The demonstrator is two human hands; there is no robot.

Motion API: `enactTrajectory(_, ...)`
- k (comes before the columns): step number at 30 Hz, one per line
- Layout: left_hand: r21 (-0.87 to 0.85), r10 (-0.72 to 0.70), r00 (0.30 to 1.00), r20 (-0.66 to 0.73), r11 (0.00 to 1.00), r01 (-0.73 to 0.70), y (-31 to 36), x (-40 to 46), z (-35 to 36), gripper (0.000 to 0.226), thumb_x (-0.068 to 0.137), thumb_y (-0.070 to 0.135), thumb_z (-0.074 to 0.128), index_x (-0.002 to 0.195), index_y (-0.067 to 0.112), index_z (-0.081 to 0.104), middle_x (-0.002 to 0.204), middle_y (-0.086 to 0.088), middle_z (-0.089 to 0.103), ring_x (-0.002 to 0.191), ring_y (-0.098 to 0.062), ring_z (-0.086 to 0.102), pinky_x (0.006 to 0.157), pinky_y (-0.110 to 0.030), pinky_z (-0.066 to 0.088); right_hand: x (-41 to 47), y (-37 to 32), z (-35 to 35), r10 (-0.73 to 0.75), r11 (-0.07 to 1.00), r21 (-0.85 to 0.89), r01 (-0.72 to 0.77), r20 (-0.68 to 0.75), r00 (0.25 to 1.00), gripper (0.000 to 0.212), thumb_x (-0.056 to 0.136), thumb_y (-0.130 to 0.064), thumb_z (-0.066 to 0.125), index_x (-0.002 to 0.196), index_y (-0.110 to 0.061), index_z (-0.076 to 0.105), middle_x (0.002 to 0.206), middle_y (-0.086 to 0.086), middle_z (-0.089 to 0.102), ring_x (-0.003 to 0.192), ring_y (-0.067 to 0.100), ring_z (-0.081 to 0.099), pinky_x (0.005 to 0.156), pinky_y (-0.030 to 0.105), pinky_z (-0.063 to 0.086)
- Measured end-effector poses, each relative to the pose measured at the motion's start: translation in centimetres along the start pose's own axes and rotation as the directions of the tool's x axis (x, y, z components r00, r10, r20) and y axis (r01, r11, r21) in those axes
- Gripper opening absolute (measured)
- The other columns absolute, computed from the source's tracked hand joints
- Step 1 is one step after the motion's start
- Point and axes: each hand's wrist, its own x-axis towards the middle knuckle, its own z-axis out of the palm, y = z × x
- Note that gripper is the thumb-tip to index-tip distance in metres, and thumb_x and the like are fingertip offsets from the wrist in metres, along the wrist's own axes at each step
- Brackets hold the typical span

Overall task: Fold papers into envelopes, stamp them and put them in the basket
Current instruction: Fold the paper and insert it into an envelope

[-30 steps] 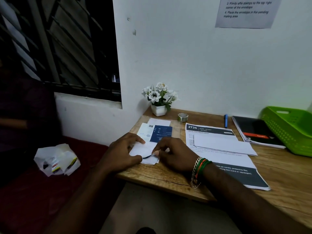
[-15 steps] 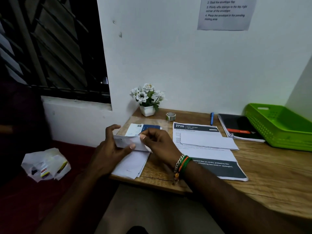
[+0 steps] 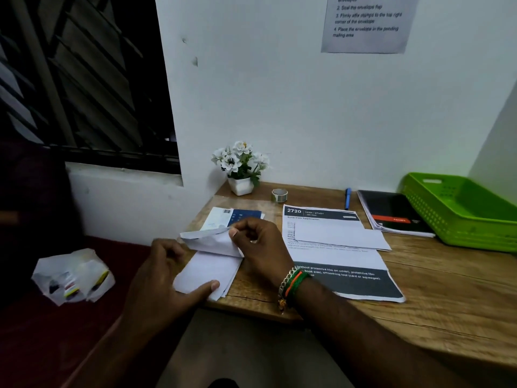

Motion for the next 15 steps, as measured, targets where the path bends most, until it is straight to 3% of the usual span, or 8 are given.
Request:
enactTrajectory(3,0.107,0.152,0.961,0.229,0.978,-0.181,-0.2,-0.9,-0.2,0.072,0.057,0.088,0.076,0.112,0.044,0.059,0.120,0.032,0.056,0.115,0.006,0.054,0.089,-0.025,0.051,-0.1,-0.1,0.1,0.026,0.999,0.035,-0.027,0.034,0.999,0.007,0.091,-0.023,0.072,0.092,-0.018,0.076,0.077,-0.008,0.072,0.074,0.006,0.065,0.076,0.029,0.054)
enactTrajectory(6,0.190,0.120,0.922,0.369,0.961,-0.201,-0.4,-0.7,-0.3,0.076,0.065,0.096,0.058,0.129,0.055,0.056,0.137,0.042,0.041,0.130,0.014,0.037,0.101,-0.014,0.032,-0.2,-0.3,0.2,0.028,0.999,0.039,-0.030,0.052,0.998,0.008,0.089,-0.024,0.072,0.090,-0.016,0.074,0.072,-0.002,0.075,0.073,0.011,0.070,0.083,0.043,0.060)
enactTrajectory(8,0.226,0.095,0.913,0.396,0.954,-0.197,-0.6,-0.3,-0.2,0.074,0.075,0.096,0.043,0.136,0.054,0.054,0.140,0.040,0.040,0.129,0.017,0.033,0.100,-0.012,0.028,-0.4,-0.7,0.1,0.020,0.999,0.046,-0.023,0.067,0.998,0.006,0.090,-0.022,0.072,0.090,-0.016,0.074,0.073,0.001,0.076,0.074,0.011,0.071,0.083,0.044,0.060)
enactTrajectory(12,0.253,0.097,0.923,0.372,0.946,-0.202,0.4,0.4,-0.2,0.059,0.095,0.076,0.036,0.143,0.046,0.053,0.149,0.024,0.051,0.129,0.009,0.041,0.102,-0.019,0.032,-1.1,-2.3,-0.2,-0.047,0.998,0.050,0.044,0.064,0.997,0.006,0.092,-0.019,0.073,0.092,-0.013,0.075,0.071,-0.005,0.074,0.072,0.004,0.069,0.075,0.021,0.053)
enactTrajectory(15,0.241,0.123,0.915,0.384,0.943,-0.228,1.1,0.9,0.0,0.050,0.099,0.065,0.041,0.142,0.044,0.054,0.141,0.018,0.061,0.123,0.000,0.055,0.094,-0.009,0.035,-1.6,-3.8,-0.2,-0.072,0.994,0.094,0.063,0.100,0.992,0.007,0.092,-0.018,0.071,0.092,-0.011,0.074,0.071,-0.003,0.074,0.071,0.008,0.069,0.076,0.032,0.057)
